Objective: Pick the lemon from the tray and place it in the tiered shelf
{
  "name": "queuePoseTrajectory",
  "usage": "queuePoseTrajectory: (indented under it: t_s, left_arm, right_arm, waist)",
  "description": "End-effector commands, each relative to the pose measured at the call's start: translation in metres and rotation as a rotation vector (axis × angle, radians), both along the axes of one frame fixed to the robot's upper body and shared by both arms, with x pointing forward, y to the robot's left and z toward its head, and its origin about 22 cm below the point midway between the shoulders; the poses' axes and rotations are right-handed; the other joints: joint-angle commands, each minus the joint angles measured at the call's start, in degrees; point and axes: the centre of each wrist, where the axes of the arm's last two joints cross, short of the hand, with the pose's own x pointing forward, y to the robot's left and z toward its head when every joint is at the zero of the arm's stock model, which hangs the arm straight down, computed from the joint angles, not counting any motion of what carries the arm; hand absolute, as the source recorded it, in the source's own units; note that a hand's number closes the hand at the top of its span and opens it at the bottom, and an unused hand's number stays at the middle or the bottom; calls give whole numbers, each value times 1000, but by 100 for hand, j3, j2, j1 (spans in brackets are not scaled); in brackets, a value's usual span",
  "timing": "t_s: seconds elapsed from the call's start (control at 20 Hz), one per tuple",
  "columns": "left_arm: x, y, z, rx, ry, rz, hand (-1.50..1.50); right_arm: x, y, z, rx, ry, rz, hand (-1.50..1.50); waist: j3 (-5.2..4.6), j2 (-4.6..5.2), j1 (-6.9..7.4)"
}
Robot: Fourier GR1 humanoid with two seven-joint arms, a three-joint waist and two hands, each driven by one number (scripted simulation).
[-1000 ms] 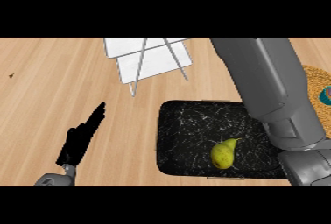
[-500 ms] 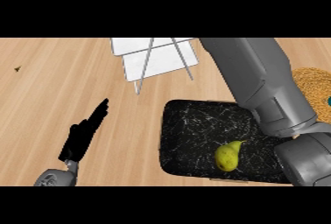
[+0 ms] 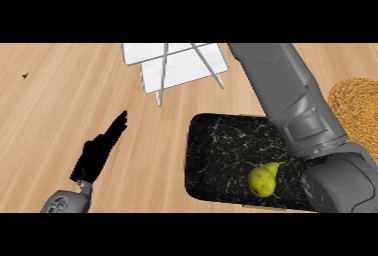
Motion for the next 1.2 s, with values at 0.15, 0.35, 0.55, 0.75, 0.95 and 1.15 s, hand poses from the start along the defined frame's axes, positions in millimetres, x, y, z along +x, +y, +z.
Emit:
queuePoseTrajectory:
  t_s: [0.15,0.35,0.55,0.75,0.95,1.15]
  left_arm:
    - [3,4,3,13,-2,-9,0]
    - [3,0,3,26,4,2,0]
    - [0,13,5,12,25,16,0]
    - [-14,28,-6,6,36,51,0]
    - [-15,13,-14,15,29,84,0]
    - [-23,32,-12,-13,43,99,0]
  right_arm:
    - [0,5,2,405,-33,-9,-150]
    - [1,-2,1,479,-202,-122,-150]
    - [6,-33,5,521,-332,-302,-150]
    - [12,-81,26,518,-404,-458,-150]
    - [12,-145,5,498,-354,-570,-150]
    - [3,-186,-18,515,-356,-510,-150]
  waist:
    - [-42,10,55]
    - [-45,-9,11]
    - [-45,-62,-108]
    - [-47,-139,-278]
    - [-44,-166,-450]
    - [-41,-233,-555]
